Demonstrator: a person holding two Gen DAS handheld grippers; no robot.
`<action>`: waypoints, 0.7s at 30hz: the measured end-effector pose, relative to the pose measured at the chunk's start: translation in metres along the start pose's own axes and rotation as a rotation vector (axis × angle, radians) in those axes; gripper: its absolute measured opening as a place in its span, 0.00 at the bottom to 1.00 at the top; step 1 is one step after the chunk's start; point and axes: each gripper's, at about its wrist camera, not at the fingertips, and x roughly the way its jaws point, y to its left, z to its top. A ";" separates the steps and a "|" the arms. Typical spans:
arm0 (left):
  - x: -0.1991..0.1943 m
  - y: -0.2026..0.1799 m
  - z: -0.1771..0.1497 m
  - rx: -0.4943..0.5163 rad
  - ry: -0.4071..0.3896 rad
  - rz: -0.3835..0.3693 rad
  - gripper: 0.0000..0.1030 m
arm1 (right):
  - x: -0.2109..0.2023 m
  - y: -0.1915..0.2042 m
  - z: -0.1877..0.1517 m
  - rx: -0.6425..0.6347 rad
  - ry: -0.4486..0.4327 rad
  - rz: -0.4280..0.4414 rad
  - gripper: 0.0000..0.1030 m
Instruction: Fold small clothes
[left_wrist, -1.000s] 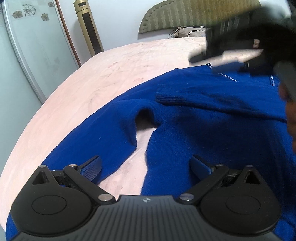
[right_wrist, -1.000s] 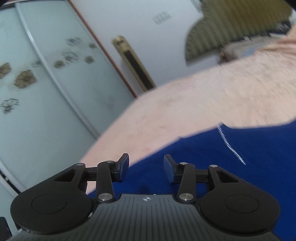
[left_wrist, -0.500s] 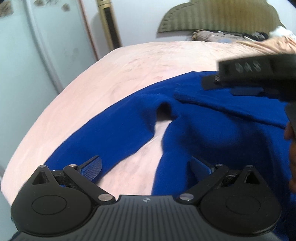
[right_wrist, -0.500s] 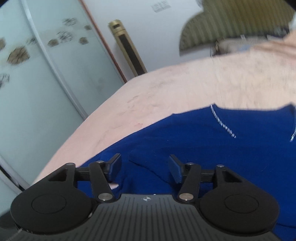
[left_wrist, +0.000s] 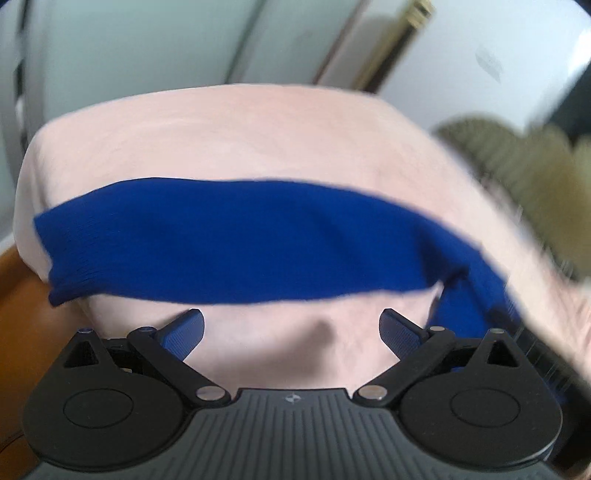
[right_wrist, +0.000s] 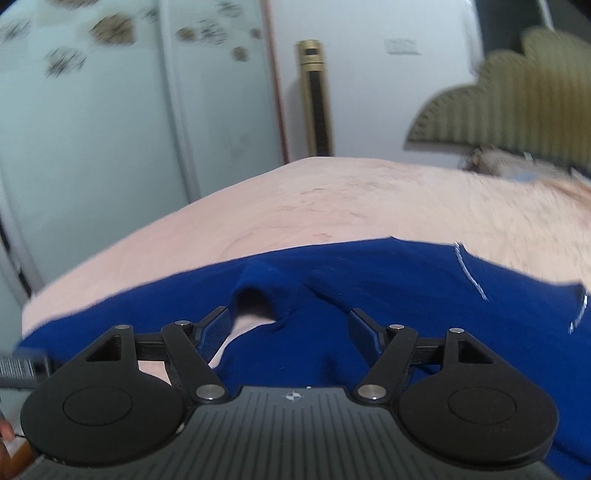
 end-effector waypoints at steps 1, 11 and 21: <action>-0.002 0.010 0.004 -0.059 -0.009 -0.020 0.99 | 0.000 0.006 -0.001 -0.034 0.002 0.000 0.74; 0.007 0.080 0.052 -0.480 -0.006 -0.105 0.72 | -0.001 0.022 -0.005 -0.069 0.006 0.002 0.78; 0.004 0.061 0.063 -0.313 -0.037 0.038 0.07 | -0.008 0.010 -0.011 -0.022 -0.006 -0.023 0.87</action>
